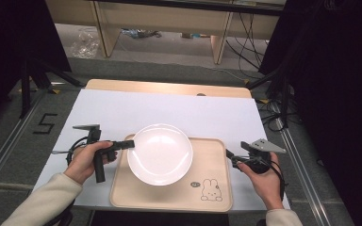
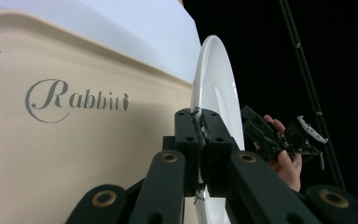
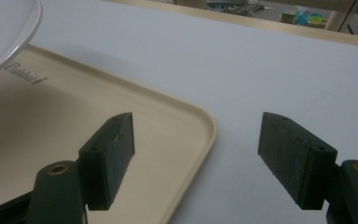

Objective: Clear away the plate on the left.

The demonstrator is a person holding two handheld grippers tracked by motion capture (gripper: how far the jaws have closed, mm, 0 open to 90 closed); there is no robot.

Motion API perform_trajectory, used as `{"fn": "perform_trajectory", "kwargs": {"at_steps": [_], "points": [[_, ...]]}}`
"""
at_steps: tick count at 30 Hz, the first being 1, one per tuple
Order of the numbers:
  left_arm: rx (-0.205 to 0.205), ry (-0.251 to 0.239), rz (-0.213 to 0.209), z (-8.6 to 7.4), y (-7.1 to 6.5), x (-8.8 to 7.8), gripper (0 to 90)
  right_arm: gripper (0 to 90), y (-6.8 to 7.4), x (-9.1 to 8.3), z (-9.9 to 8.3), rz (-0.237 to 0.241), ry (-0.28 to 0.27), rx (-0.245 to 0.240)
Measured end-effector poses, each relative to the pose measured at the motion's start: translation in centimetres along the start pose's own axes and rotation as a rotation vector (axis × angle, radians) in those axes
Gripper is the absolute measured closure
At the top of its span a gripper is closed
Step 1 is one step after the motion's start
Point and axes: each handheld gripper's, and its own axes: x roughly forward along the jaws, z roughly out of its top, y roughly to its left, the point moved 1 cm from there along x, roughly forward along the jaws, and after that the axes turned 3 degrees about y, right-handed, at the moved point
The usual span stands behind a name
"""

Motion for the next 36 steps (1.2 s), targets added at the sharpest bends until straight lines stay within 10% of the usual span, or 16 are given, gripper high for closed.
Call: {"fn": "perform_trajectory", "kwargs": {"at_steps": [36], "points": [[-0.004,0.093,0.106,-0.9,0.9,3.3,86.1,27.8,0.0,0.0,0.0,-0.003,-0.006,-0.005]]}}
